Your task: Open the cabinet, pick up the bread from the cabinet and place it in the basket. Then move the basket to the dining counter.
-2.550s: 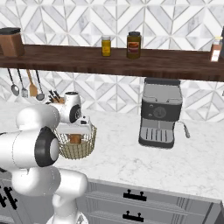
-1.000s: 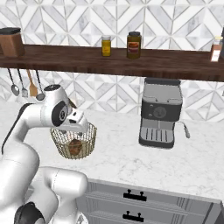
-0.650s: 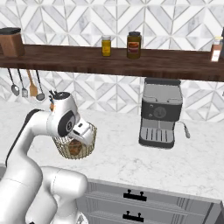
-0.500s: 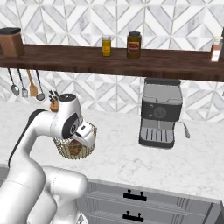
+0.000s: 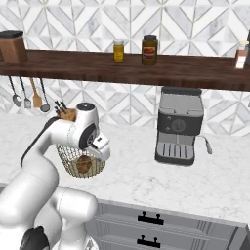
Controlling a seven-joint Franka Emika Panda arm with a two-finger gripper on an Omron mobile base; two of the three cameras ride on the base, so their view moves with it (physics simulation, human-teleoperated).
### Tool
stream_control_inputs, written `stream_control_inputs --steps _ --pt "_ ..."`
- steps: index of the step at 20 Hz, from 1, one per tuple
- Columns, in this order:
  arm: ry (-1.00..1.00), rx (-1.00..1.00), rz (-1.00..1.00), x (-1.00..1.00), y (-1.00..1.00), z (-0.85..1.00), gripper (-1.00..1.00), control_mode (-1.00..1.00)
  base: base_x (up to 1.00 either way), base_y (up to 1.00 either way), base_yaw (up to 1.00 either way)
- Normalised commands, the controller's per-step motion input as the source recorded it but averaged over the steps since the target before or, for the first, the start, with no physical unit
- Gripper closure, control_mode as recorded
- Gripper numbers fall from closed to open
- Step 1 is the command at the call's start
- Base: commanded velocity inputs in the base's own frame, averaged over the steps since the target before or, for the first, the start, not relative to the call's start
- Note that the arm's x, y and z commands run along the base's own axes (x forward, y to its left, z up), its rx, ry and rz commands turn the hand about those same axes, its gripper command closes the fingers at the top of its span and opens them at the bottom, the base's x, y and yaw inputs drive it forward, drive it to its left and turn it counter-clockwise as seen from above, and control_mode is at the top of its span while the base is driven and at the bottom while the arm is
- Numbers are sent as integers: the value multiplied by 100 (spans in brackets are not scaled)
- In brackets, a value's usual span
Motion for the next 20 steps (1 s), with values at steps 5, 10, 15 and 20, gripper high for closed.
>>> stream_control_inputs --steps 5,10,15,20 --pt "1 0 0 10 0 -27 -100 -100 0 0 0" --pt "0 -1 0 7 0 -47 -100 -100 0 0 0" --pt "0 -1 0 0 0 -53 -100 -100 0 0 0" --pt "0 -2 0 1 6 -42 -100 -100 0 0 0"
